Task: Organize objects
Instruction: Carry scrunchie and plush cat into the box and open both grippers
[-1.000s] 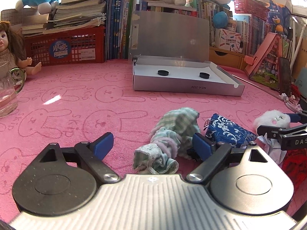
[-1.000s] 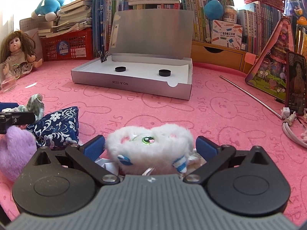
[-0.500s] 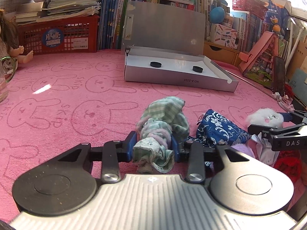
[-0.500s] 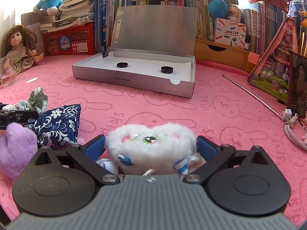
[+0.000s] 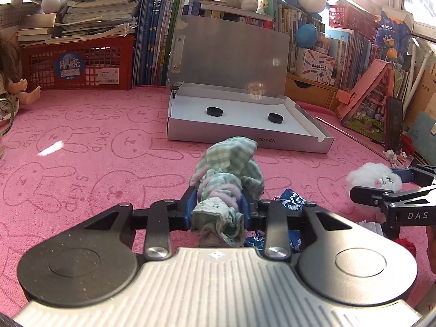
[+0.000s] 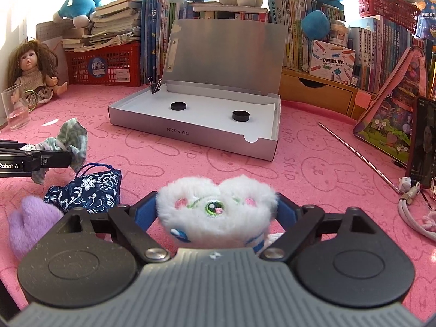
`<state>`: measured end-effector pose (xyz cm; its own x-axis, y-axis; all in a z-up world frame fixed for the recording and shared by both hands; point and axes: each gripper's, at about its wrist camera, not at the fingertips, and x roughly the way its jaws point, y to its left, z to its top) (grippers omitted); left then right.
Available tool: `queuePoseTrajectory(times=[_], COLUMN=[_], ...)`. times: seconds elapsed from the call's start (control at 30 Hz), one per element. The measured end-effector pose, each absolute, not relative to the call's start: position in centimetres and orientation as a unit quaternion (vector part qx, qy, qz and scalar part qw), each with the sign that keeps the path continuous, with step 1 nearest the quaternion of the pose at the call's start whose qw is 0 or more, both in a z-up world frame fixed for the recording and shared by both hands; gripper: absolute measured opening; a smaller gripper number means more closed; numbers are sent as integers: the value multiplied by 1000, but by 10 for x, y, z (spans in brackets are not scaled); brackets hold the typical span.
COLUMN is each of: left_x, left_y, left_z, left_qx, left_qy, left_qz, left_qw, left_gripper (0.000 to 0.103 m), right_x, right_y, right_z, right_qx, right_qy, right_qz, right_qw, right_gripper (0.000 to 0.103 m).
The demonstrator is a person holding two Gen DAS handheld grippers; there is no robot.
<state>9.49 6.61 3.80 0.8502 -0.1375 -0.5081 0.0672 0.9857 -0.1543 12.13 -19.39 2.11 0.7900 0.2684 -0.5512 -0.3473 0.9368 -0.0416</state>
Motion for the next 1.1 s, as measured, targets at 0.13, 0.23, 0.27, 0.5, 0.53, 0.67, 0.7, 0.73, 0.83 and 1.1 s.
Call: queuePoseTrajectory(times=[0.13,0.23,0.27,0.5,0.53,0.67,0.7,0.73,0.83,1.1], left_x=[103,112,117,160,167,200,209,218,243,294], left_y=[70,73,73,61,59,54,53,53,52,54], left_z=[46,52,55,72,74,81,82,82,80,62], left_qx=[-75,-83,-83,-82,-82,-87,-88,-89,-93,-93], left_qy=[264,262,261,249,249,253,253,254,264,293], left_qz=[-50,-49,-48,-52,-52,-52,-50,-48,-43,-26], left_qw=[960,960,961,964,964,962,962,962,959,951], left_gripper=[38,38,38,38,38,38,38,38,38,38], right_x=[130,137,140,184,192,218,225,233,256,300], right_y=[-197,-200,-201,-202,-203,-204,-204,-204,-205,-195], right_z=[29,35,37,50,53,60,61,61,58,35], right_qx=[-54,-40,-36,5,17,47,54,62,95,89], right_qy=[278,280,281,302,302,303,302,302,310,326], right_qz=[158,156,156,143,143,134,132,130,131,122], right_qw=[946,946,946,943,942,942,943,942,937,933], right_gripper=[87,87,87,87,87,87,87,87,87,87])
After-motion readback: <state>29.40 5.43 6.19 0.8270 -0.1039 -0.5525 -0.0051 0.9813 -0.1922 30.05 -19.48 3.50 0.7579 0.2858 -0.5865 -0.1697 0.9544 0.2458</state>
